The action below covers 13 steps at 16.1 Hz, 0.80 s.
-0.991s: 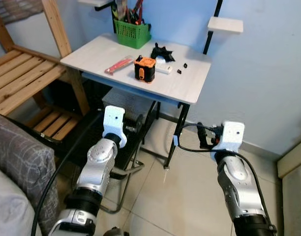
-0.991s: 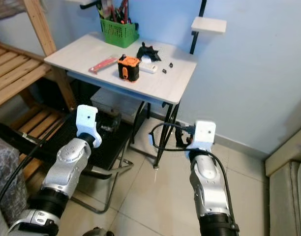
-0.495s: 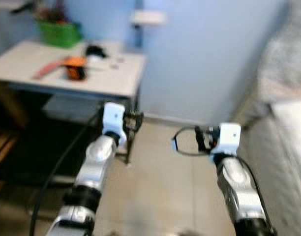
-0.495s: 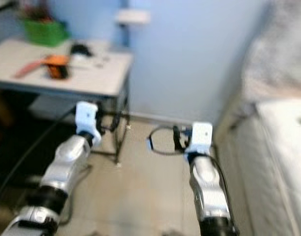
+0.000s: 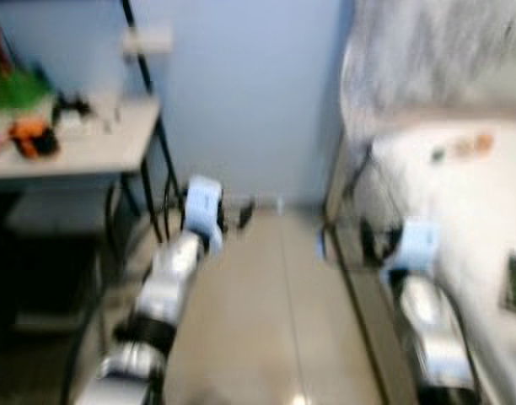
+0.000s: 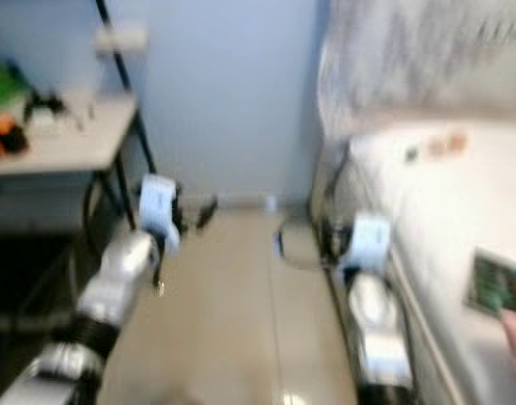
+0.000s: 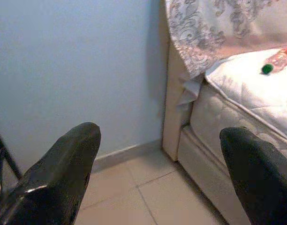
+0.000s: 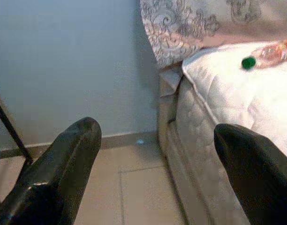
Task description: Clean up the room
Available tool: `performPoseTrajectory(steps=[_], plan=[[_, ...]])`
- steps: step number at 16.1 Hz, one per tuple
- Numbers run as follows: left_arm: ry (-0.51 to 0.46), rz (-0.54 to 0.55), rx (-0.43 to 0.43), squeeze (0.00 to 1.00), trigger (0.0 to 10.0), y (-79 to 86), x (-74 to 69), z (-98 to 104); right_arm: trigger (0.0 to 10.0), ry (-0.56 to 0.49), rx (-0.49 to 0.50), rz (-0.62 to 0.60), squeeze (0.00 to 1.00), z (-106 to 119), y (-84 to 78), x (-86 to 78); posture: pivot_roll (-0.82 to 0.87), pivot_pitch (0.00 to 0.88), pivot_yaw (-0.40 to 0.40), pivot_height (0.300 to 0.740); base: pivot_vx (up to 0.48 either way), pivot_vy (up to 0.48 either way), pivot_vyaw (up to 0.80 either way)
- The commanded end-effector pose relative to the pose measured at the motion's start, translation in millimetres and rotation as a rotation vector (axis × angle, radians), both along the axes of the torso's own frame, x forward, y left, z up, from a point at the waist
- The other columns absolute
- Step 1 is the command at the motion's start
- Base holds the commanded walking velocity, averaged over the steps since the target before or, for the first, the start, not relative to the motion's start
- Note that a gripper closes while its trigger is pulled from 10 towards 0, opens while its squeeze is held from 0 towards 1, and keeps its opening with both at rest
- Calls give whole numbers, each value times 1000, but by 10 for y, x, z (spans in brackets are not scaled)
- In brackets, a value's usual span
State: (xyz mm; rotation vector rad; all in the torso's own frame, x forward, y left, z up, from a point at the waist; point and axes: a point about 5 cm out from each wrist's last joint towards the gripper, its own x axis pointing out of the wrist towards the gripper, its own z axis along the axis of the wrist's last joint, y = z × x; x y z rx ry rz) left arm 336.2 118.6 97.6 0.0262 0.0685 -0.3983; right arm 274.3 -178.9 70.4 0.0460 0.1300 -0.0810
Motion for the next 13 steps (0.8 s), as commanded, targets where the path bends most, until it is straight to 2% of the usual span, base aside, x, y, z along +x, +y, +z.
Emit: performPoseTrajectory(steps=[1,5,8,9,10,12,13], plan=[[-32,-11,18,0,10000,8,45,69,10000,-14,5,11,0,10,75,-33,34,0,15,740,0,0,-638],[-23,-26,10,0,10000,-27,23,32,10000,-21,-7,-10,0,24,41,-36,26,0,21,740,0,0,-631],[-10,-36,5,0,10000,-20,-74,-55,10000,-28,-26,-4,0,16,-26,-93,22,0,7,740,0,431,-629],[-13,-35,0,0,10000,16,-127,-72,10000,-18,-32,0,0,-21,-75,-152,26,0,5,740,0,480,-619],[-5,-53,3,0,10000,76,-255,-113,10000,4,-26,2,0,-63,-146,-251,26,0,4,740,0,480,-619],[13,-82,29,0,10000,136,-408,-186,10000,15,-27,11,0,-80,-209,-356,26,0,3,740,0,480,-622],[47,-103,48,0,10000,190,-529,-280,10000,54,-50,21,0,-141,-280,-473,26,0,0,740,0,480,-613]])
